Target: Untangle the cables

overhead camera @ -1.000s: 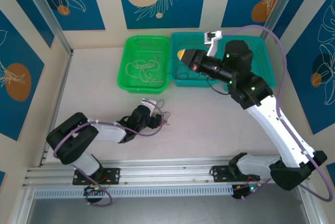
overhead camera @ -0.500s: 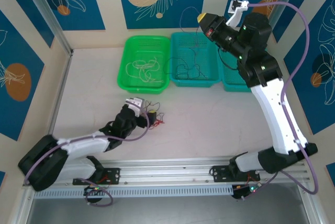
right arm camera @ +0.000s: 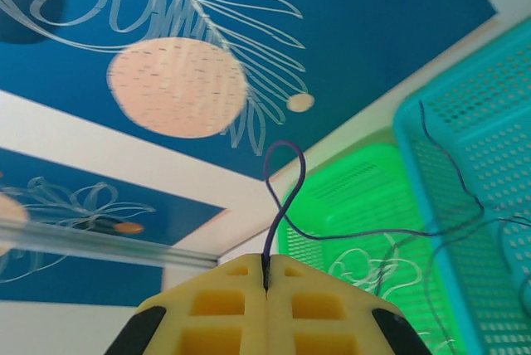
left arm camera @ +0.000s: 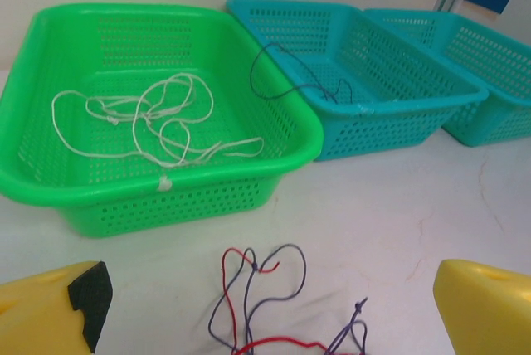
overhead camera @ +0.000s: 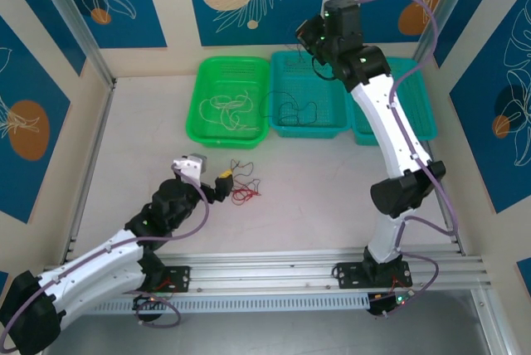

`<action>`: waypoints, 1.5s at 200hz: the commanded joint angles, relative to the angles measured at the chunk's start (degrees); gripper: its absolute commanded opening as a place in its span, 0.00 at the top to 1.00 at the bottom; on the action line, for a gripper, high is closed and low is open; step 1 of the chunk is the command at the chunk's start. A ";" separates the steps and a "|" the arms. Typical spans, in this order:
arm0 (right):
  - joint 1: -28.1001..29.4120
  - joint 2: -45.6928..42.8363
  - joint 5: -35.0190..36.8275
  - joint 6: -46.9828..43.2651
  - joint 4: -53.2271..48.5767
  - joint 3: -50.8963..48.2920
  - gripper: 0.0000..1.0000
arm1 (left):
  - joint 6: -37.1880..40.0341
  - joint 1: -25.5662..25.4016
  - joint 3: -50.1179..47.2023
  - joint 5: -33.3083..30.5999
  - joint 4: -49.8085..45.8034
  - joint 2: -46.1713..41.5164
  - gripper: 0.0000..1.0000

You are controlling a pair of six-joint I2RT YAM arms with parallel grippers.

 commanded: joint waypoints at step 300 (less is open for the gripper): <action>-5.87 21.66 -7.54 -18.38 1.21 -8.85 0.46 | -1.08 1.27 -1.56 2.54 -2.18 -2.26 0.00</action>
